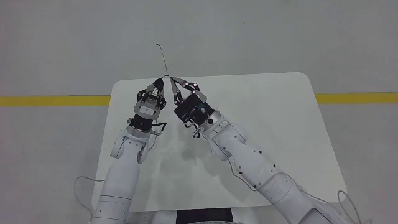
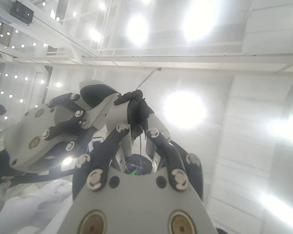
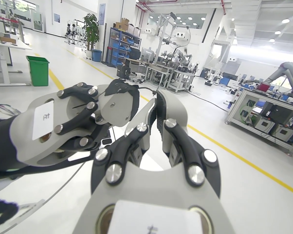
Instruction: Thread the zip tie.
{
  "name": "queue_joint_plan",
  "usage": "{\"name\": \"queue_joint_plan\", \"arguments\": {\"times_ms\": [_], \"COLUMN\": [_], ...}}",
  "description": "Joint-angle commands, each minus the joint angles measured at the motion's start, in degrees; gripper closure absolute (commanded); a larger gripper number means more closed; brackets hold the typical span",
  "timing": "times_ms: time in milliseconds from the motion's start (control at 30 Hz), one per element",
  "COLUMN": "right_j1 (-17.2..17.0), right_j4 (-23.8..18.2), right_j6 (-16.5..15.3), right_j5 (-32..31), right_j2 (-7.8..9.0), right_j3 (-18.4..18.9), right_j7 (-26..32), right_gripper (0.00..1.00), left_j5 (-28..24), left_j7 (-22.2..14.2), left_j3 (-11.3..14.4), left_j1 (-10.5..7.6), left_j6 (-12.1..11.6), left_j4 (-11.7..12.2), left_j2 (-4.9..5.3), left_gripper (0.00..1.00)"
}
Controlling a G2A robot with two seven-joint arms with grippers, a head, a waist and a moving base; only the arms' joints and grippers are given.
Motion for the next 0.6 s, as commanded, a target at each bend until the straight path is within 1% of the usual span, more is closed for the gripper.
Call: {"name": "queue_joint_plan", "arguments": {"times_ms": [0, 233, 267, 400, 567], "right_j1": [-0.11, -0.33, -0.33, -0.24, -0.14], "right_j4": [-0.14, -0.98, -1.09, -1.30, -1.37], "right_j6": [0.04, -0.02, -0.08, -0.39, -0.49], "right_j5": [0.00, 0.00, 0.00, 0.00, 0.00], "right_j2": [0.18, 0.62, 0.66, 0.80, 0.77], "right_j3": [0.03, 0.12, 0.10, -0.09, -0.33], "right_j7": [0.11, 0.38, 0.39, 0.42, 0.37], "right_gripper": [1.00, 0.99, 0.91, 0.91, 0.95], "left_j5": [0.00, 0.00, 0.00, 0.00, 0.00], "left_j7": [0.00, 0.00, 0.00, 0.00, 0.00], "left_j3": [0.00, 0.00, 0.00, 0.00, 0.00], "left_j1": [0.00, 0.00, 0.00, 0.00, 0.00], "left_j6": [0.00, 0.00, 0.00, 0.00, 0.00], "left_j4": [0.00, 0.00, 0.00, 0.00, 0.00], "left_j2": [0.00, 0.00, 0.00, 0.00, 0.00], "left_gripper": [1.00, 1.00, 1.00, 1.00, 1.00]}}
